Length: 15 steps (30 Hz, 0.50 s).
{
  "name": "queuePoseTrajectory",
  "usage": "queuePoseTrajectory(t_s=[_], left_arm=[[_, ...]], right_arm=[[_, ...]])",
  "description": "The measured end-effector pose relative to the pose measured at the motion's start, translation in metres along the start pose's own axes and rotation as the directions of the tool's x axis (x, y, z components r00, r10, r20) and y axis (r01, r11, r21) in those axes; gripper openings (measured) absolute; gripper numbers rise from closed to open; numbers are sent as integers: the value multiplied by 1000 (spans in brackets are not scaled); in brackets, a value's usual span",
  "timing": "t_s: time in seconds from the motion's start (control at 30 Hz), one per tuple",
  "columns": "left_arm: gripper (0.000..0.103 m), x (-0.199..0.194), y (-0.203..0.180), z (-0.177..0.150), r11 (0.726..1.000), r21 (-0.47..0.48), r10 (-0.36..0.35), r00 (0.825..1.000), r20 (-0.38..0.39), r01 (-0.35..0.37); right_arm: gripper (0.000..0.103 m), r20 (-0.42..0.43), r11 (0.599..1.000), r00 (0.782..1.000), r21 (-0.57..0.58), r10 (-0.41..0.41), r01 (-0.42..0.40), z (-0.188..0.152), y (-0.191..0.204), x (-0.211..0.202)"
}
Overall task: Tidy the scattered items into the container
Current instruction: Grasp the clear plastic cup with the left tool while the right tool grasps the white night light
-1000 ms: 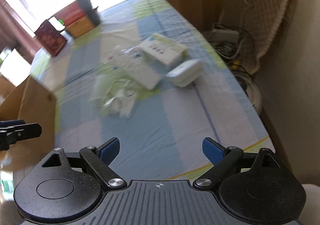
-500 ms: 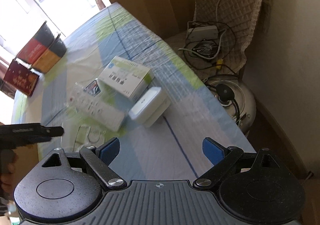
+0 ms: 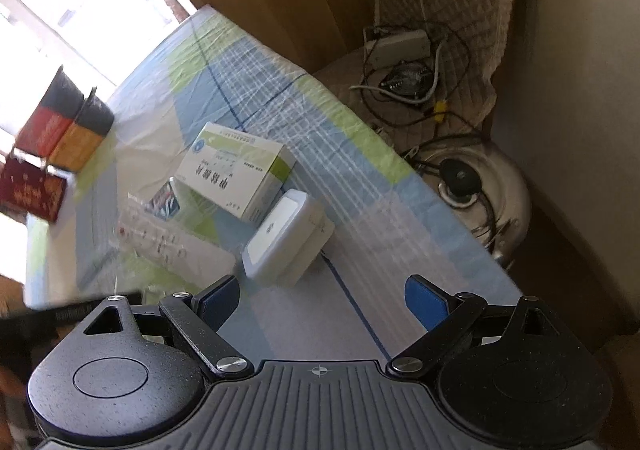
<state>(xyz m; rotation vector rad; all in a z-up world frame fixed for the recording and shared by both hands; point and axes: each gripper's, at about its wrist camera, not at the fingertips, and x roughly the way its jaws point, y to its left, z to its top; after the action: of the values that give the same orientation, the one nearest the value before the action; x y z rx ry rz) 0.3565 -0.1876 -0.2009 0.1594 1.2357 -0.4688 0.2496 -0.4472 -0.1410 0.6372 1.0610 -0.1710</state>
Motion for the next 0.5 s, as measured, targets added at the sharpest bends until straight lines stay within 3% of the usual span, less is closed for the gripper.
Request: queuePoseTrajectory(t_s=[0.2, 0.5], left_arm=[[45, 10, 0, -10, 991, 80, 105, 994, 26, -107], [43, 4, 10, -14, 992, 58, 109, 994, -3, -108]], right_arm=[[95, 2, 988, 998, 140, 63, -63, 15, -13, 18], [94, 21, 973, 996, 209, 89, -92, 22, -19, 35]])
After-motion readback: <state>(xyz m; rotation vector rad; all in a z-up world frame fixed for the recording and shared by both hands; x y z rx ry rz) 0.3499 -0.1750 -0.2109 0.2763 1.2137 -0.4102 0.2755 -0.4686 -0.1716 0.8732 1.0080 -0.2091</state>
